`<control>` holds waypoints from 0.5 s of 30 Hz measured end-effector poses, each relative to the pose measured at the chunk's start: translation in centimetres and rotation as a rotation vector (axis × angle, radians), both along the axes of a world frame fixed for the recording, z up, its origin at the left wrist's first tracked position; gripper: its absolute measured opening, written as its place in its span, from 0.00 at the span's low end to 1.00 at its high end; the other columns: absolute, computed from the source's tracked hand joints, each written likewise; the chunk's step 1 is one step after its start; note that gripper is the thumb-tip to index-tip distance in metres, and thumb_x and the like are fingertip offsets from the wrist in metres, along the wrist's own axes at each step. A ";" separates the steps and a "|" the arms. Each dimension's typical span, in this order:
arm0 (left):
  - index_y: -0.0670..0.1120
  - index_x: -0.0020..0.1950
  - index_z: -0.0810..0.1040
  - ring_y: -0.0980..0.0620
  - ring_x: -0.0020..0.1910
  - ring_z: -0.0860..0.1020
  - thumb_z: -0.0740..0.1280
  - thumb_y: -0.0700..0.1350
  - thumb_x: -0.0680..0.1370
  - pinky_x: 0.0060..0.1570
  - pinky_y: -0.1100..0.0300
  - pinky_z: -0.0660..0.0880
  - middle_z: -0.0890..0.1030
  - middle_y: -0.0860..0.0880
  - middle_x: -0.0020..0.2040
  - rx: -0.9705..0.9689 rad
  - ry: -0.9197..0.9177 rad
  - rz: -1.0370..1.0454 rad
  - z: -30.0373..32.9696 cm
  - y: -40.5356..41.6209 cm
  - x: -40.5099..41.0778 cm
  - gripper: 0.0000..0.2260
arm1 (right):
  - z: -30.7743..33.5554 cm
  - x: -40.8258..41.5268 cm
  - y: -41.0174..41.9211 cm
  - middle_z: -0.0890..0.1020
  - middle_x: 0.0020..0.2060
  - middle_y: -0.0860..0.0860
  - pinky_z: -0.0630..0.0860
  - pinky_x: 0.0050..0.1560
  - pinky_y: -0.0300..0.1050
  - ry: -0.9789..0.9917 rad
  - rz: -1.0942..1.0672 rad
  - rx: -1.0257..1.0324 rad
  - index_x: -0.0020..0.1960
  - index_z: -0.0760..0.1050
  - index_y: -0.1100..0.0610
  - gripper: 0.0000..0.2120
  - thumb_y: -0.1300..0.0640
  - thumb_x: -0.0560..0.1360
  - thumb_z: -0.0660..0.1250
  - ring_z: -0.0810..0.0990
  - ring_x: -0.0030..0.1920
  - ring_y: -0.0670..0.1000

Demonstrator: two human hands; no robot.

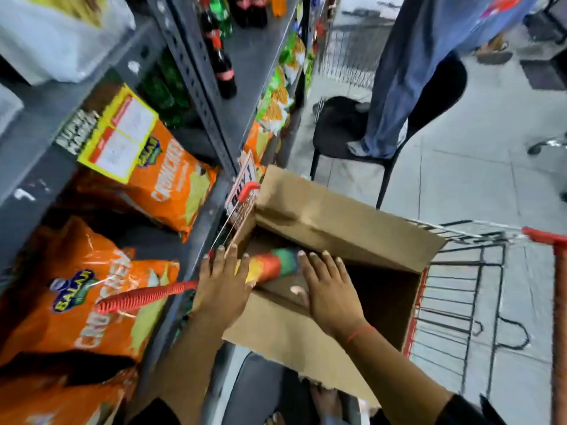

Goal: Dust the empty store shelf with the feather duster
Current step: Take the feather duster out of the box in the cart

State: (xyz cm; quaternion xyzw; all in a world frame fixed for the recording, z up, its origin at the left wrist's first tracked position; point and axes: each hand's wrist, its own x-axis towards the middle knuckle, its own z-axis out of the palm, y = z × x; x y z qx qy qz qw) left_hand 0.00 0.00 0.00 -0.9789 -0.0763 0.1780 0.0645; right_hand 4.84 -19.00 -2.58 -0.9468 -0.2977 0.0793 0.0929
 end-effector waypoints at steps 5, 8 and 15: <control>0.44 0.76 0.55 0.41 0.76 0.51 0.53 0.52 0.80 0.72 0.39 0.48 0.55 0.42 0.77 0.092 0.179 0.094 -4.2 1.0 0.4 0.26 | -3.9 -1.3 2.0 0.80 0.55 0.61 0.71 0.57 0.62 0.019 0.015 -0.019 0.65 0.73 0.62 0.30 0.44 0.73 0.52 0.76 0.58 0.63; 0.42 0.74 0.57 0.41 0.74 0.58 0.55 0.47 0.79 0.72 0.40 0.53 0.61 0.41 0.74 0.140 0.207 0.140 -5.7 1.4 0.3 0.24 | -4.9 -1.8 2.7 0.80 0.54 0.61 0.71 0.57 0.61 0.055 0.036 -0.041 0.64 0.74 0.63 0.30 0.44 0.73 0.51 0.77 0.58 0.63; 0.41 0.66 0.70 0.41 0.59 0.75 0.56 0.37 0.78 0.57 0.52 0.72 0.69 0.41 0.66 0.121 0.147 0.202 -6.1 1.4 0.9 0.17 | -5.5 -2.2 3.8 0.80 0.55 0.61 0.71 0.57 0.61 0.102 0.054 -0.044 0.64 0.74 0.62 0.29 0.43 0.74 0.51 0.77 0.58 0.63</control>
